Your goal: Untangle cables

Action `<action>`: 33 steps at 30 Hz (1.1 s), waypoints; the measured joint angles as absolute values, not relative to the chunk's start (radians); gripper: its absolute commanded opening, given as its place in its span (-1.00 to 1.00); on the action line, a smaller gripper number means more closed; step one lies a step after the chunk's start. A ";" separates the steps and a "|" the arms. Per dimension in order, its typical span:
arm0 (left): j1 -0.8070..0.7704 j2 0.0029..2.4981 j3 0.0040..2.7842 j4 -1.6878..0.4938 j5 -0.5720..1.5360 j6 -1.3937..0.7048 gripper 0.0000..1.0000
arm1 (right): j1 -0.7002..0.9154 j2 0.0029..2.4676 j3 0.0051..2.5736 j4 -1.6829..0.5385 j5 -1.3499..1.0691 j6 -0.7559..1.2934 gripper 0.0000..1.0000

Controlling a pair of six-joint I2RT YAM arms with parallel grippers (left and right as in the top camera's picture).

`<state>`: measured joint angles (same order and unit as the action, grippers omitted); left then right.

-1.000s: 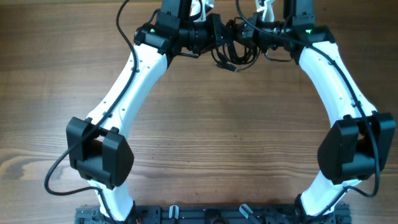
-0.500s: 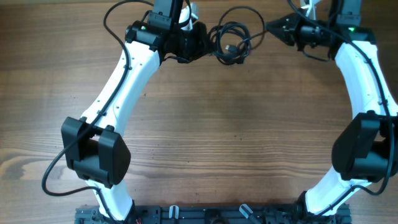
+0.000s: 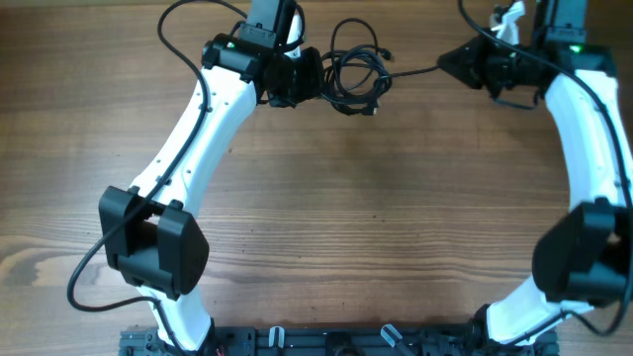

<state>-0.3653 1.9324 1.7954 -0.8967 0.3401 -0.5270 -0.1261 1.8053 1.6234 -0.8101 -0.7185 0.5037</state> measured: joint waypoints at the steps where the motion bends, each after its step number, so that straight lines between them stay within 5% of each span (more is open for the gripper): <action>1: -0.368 1.932 1.797 -0.896 0.339 -0.523 -0.92 | -0.133 1.789 1.623 -0.823 -0.704 0.499 -0.91; 23: -0.379 1.932 1.805 -0.909 0.264 -0.443 -0.92 | -0.312 1.681 1.623 -0.918 -0.602 0.421 -0.91; 33: -0.383 1.932 1.806 -0.913 -0.004 -0.397 -0.92 | -0.430 1.681 1.623 -0.941 -0.601 0.419 -0.91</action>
